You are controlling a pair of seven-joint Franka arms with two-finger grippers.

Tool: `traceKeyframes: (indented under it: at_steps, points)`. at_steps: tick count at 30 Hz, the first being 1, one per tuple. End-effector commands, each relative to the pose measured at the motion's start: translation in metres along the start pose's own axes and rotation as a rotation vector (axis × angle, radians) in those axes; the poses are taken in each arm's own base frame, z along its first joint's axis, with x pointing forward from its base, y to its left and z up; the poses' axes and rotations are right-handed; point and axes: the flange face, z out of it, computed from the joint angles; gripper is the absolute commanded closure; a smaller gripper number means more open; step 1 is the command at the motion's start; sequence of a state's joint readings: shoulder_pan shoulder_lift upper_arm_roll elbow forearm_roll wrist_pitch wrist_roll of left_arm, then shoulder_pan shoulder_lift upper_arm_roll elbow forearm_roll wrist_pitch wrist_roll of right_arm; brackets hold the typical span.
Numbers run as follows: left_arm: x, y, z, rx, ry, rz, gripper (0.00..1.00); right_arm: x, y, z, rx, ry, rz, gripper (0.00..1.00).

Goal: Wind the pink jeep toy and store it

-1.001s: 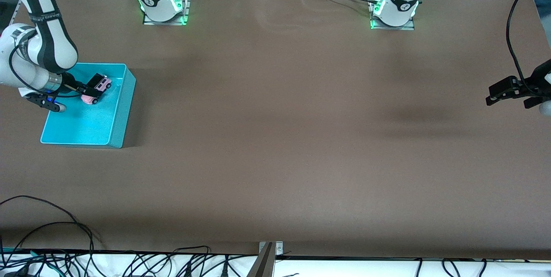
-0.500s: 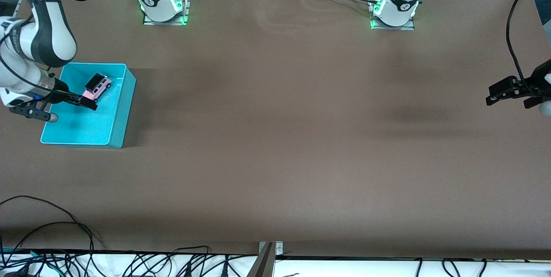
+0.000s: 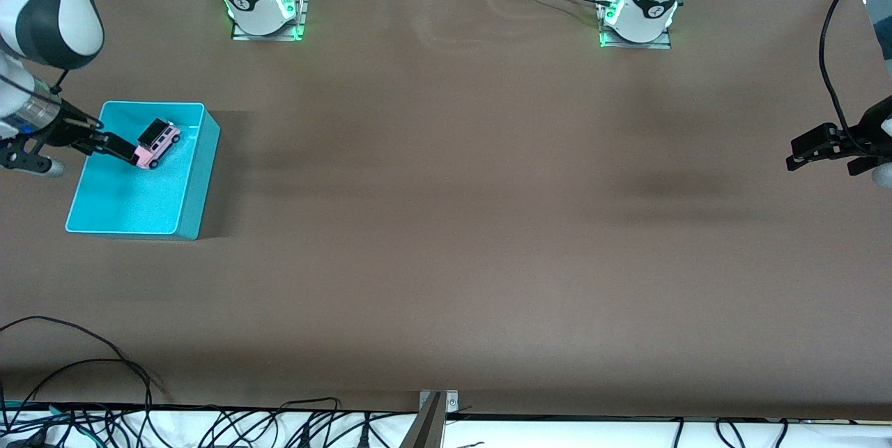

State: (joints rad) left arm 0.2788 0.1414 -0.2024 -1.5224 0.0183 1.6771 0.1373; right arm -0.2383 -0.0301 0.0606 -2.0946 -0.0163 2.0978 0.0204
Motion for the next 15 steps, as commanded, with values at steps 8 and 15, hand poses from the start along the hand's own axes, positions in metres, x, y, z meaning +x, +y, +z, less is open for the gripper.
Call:
traceKeyframes:
  at_steps: [8,15]
  points:
    - [-0.005,0.001,-0.001,0.017,-0.001,-0.005,0.00,0.012,-0.026,-0.064,-0.007,-0.057,-0.056,0.00]
    - [-0.005,0.001,-0.002,0.017,0.001,-0.005,0.00,0.010,-0.033,-0.070,-0.008,-0.050,-0.065,0.00]
